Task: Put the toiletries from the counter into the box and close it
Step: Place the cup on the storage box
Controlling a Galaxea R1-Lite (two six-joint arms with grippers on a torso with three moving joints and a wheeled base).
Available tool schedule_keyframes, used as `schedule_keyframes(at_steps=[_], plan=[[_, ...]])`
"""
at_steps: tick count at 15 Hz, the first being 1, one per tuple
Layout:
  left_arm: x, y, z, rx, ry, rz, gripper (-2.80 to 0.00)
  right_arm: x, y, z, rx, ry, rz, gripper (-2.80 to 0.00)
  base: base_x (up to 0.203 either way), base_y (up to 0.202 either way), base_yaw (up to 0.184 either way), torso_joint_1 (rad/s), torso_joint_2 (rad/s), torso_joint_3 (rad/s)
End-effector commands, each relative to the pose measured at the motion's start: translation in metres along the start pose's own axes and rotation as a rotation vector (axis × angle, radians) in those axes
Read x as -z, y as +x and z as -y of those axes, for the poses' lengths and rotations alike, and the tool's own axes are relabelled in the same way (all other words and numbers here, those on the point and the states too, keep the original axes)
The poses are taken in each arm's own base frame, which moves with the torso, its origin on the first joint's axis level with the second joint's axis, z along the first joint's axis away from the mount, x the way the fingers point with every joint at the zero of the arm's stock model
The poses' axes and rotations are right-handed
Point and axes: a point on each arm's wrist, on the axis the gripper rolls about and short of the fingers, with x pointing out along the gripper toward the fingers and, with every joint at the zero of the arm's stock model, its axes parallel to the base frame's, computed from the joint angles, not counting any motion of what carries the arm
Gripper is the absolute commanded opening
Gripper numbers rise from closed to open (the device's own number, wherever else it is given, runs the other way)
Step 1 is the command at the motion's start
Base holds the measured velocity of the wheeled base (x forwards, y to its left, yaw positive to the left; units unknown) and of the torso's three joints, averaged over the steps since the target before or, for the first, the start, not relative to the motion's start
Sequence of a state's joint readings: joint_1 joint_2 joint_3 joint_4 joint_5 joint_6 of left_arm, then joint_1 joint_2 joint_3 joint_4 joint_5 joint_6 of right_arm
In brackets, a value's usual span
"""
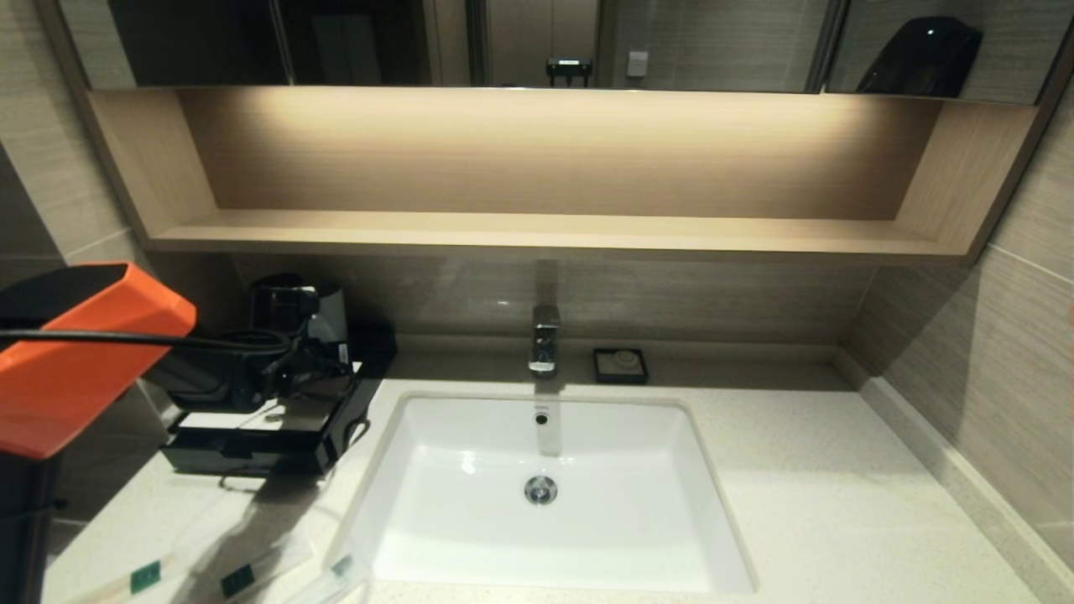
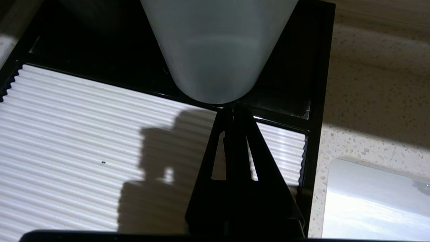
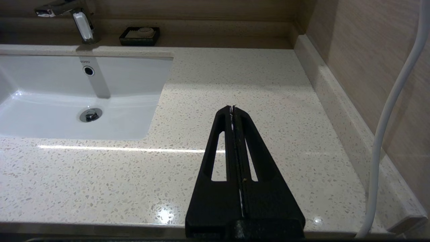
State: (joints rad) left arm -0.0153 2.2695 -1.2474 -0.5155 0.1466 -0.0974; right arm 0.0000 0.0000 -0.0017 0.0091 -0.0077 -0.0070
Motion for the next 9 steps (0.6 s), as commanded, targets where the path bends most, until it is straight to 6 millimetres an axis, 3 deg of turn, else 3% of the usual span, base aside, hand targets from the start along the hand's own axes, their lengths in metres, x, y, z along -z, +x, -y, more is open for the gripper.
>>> schedule_keyframes(at_steps=[1,9], plan=[[0.0006,0.0028,0.0004,0.0,-0.001,0.005,-2.8,0.0001,0.0,0.0,0.0,-0.001,0.0,-2.8,0.0,0.0,0.0,0.0,0.0,0.0],[-0.0015,0.0039,-0.0006,-0.001,-0.006,0.023,-2.8,0.0001,0.0,0.0,0.0,-0.001,0.0,-2.8,0.0,0.0,0.0,0.0,0.0,0.0]])
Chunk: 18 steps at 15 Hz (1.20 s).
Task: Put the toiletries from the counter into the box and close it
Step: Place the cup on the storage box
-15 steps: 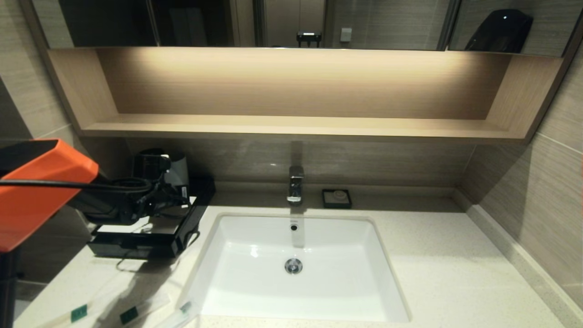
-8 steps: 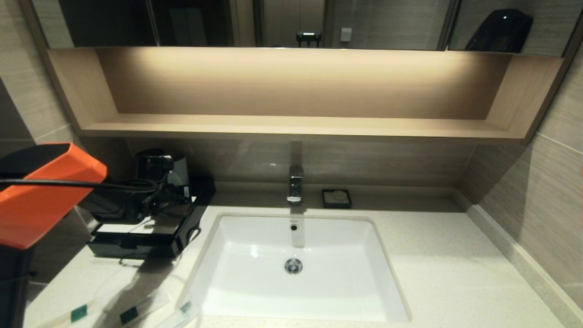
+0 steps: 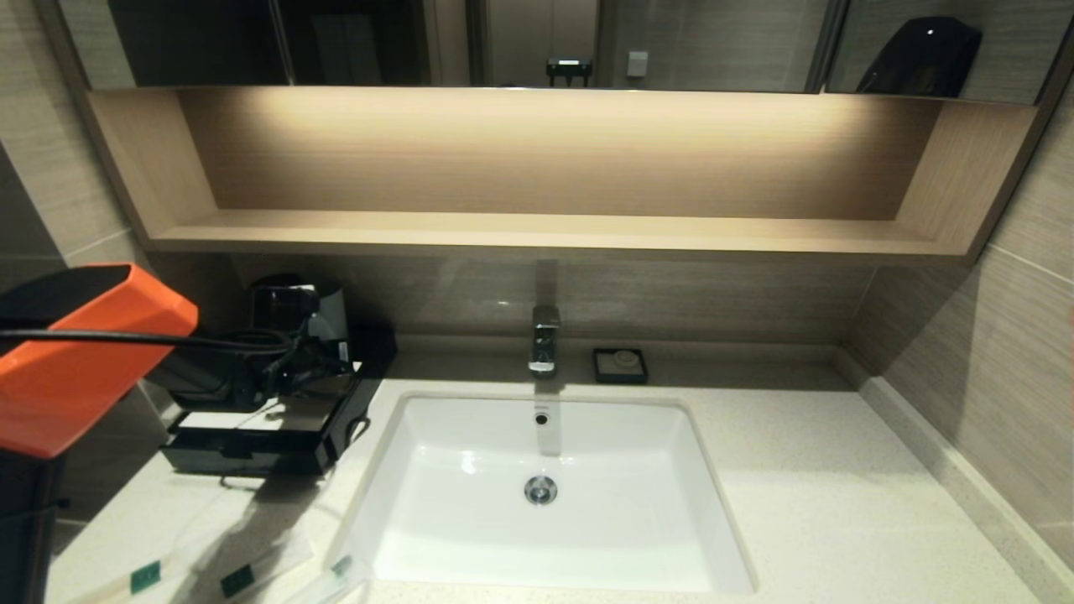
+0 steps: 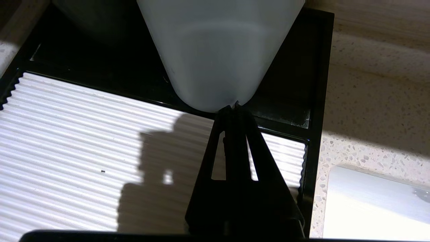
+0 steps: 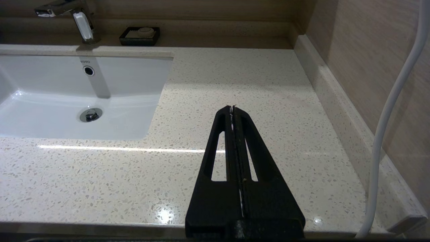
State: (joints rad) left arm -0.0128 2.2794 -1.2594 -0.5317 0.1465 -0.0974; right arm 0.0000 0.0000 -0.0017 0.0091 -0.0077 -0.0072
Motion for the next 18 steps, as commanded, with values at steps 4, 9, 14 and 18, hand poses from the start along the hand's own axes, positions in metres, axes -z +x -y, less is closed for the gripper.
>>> schedule_keyframes(at_steps=[4,9,14,18], plan=[[-0.0029,0.0022,0.0003,0.0,-0.006,0.021,-2.8,0.0001,0.0,0.0,0.0,0.0,0.0,-2.8,0.0,0.0,0.0,0.0,0.0,0.0],[-0.0017,0.0074,-0.0001,-0.019,-0.007,0.024,-2.8,0.0001,0.0,0.0,0.0,0.0,0.0,-2.8,0.0,0.0,0.0,0.0,0.0,0.0],[-0.0052,0.0102,-0.0022,-0.023,-0.011,0.036,-2.8,0.0001,0.0,0.0,0.0,0.0,0.0,-2.8,0.0,0.0,0.0,0.0,0.0,0.0],[-0.0064,0.002,-0.0032,-0.023,-0.016,0.032,-2.8,0.0001,0.0,0.0,0.0,0.0,0.0,-2.8,0.0,0.0,0.0,0.0,0.0,0.0]])
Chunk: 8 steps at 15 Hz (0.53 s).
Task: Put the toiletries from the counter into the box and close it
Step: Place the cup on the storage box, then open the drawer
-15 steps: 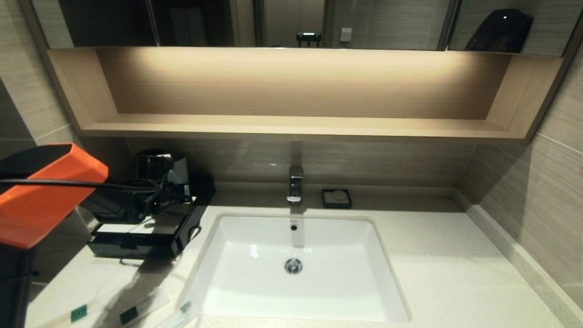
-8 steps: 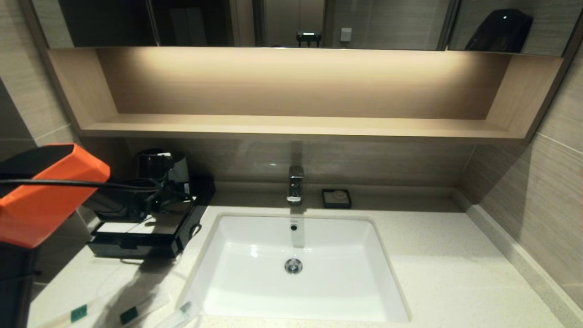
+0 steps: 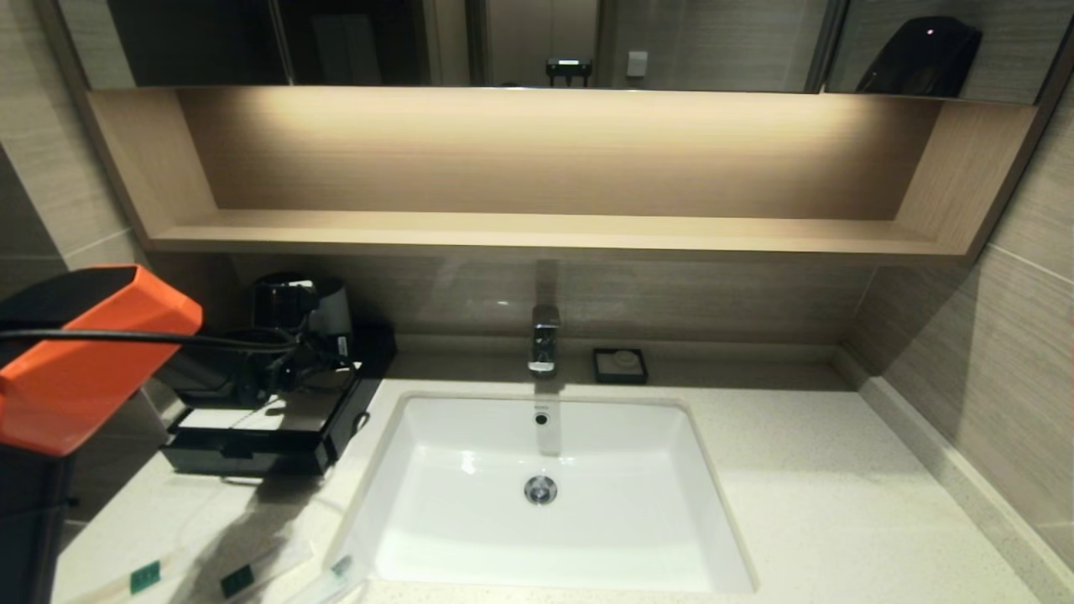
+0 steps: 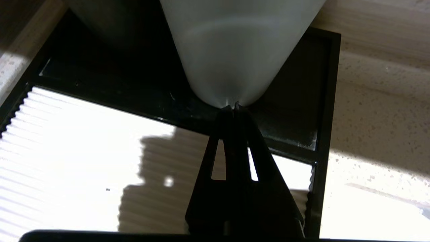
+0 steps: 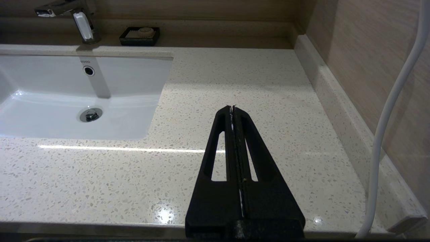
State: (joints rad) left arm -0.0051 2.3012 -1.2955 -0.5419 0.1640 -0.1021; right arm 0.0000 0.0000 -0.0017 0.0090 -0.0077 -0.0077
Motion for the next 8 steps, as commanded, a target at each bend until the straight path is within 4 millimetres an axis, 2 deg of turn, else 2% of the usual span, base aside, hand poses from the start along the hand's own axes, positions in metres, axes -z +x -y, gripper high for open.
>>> schedule_keyframes(at_steps=[1,5,8], plan=[[-0.003,-0.009,-0.001,-0.001,-0.004,0.003,-2.8,0.0,0.0,0.0,0.0,0.0,0.0,-2.8,0.0,0.0,0.0,0.0,0.0,0.0],[-0.004,-0.03,-0.004,-0.001,-0.003,-0.003,-2.8,0.0,0.0,0.0,0.0,0.0,0.0,-2.8,0.0,0.0,0.0,0.0,0.0,0.0],[-0.006,-0.054,-0.008,-0.002,-0.006,0.024,-2.8,0.0,0.0,0.0,0.0,0.0,0.0,-2.8,0.0,0.0,0.0,0.0,0.0,0.0]])
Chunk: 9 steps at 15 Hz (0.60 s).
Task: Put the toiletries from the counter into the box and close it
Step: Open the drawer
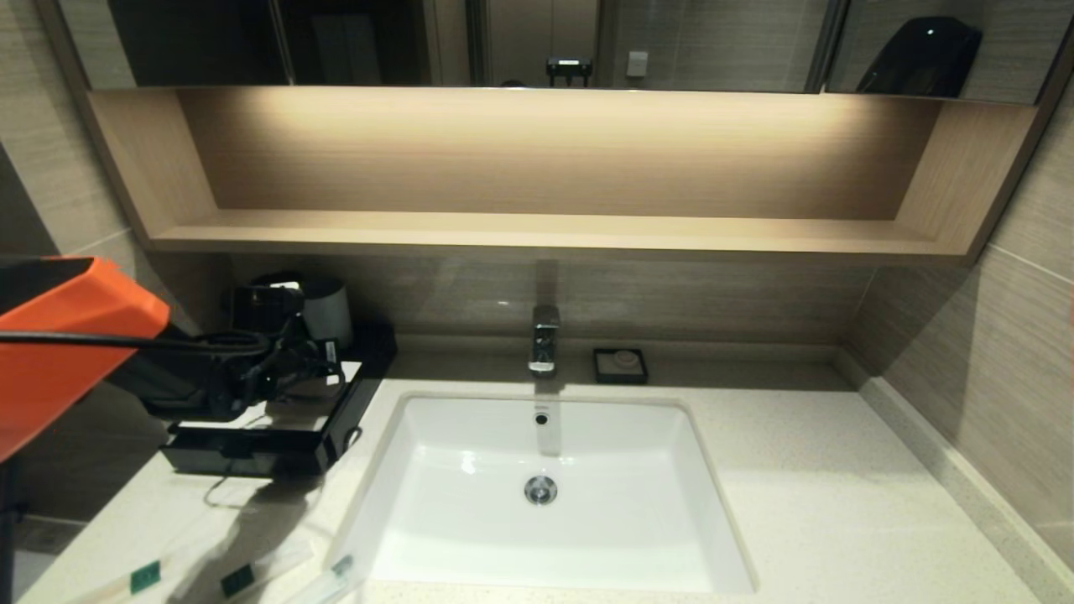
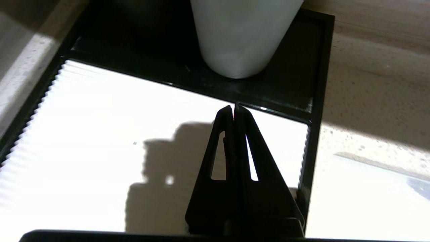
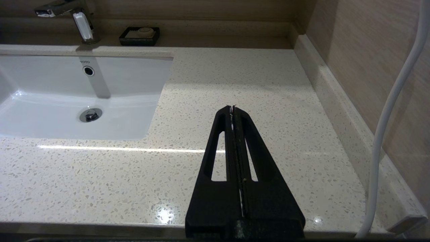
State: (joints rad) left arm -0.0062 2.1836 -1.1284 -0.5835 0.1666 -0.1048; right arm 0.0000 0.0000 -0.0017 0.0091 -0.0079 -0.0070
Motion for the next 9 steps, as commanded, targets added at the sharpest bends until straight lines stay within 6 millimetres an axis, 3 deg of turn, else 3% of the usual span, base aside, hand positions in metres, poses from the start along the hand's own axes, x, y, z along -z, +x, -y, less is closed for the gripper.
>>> schedule_keyframes(at_steps=[1,9], plan=[[-0.009,-0.027,-0.004,0.001,-0.007,0.043,-2.8,0.0,0.0,0.0,0.0,-0.001,0.0,-2.8,0.0,0.0,0.0,0.0,0.0,0.0],[0.021,-0.105,-0.021,-0.017,0.0,0.036,-2.8,0.0,0.0,0.0,0.0,-0.001,0.0,-2.8,0.0,0.0,0.0,0.0,0.0,0.0]])
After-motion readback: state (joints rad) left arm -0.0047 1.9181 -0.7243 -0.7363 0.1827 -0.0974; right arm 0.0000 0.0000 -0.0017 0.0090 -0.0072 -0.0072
